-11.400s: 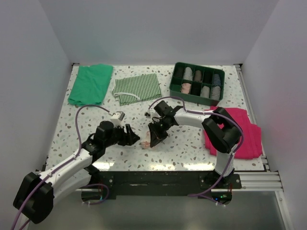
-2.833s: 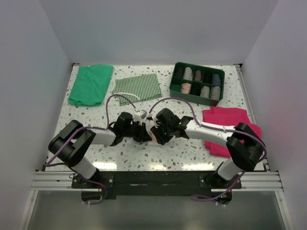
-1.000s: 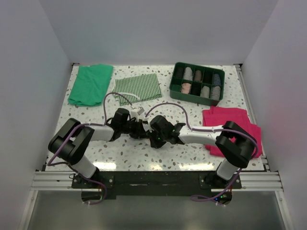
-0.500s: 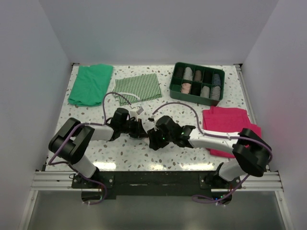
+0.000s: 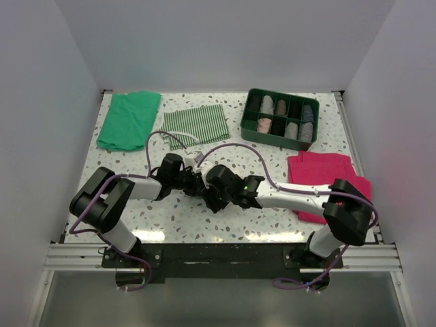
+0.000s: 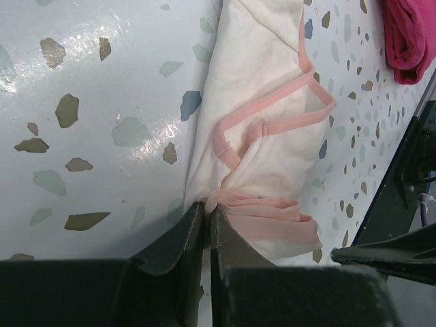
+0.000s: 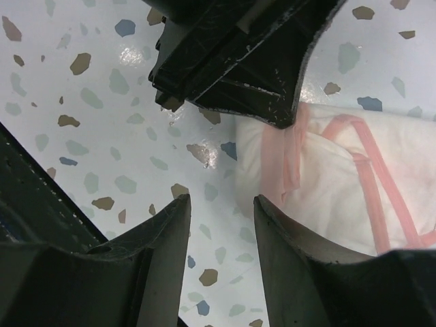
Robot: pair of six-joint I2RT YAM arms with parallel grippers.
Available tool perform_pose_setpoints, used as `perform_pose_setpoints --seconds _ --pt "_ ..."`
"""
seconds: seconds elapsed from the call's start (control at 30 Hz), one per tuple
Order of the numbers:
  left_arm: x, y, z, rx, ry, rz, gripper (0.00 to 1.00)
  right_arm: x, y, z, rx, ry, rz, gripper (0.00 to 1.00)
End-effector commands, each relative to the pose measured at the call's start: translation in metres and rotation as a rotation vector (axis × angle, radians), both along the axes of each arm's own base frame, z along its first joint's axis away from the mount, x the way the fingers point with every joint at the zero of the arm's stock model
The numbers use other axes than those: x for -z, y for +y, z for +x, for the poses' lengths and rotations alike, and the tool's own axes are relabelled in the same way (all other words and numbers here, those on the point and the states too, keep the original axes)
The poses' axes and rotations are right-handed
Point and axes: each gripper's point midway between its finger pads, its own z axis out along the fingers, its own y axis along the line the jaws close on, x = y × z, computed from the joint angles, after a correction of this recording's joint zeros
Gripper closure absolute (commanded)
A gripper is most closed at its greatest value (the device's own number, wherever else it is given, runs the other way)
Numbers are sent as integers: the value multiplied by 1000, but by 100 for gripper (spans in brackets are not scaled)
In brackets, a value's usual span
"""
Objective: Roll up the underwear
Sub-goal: Roll the underwear to the center of the board.
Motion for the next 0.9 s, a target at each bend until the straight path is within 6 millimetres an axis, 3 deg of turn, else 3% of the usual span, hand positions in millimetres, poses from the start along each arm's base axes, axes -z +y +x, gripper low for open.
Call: perform_pose_setpoints --seconds 0.0,0.37,0.63,0.77,0.87 --pt "11 6 -5 4 17 37 95 1 7 12 -17 -61 -50 54" --pt "13 5 -8 14 23 35 95 39 -4 19 -21 -68 -174 52" --pt "11 5 -5 6 22 39 95 60 -16 10 1 -25 -212 54" --pt "10 7 -4 -9 24 53 95 73 -26 2 24 -6 -236 62" --pt "6 7 -2 -16 17 50 95 86 -35 -3 57 3 -253 59"
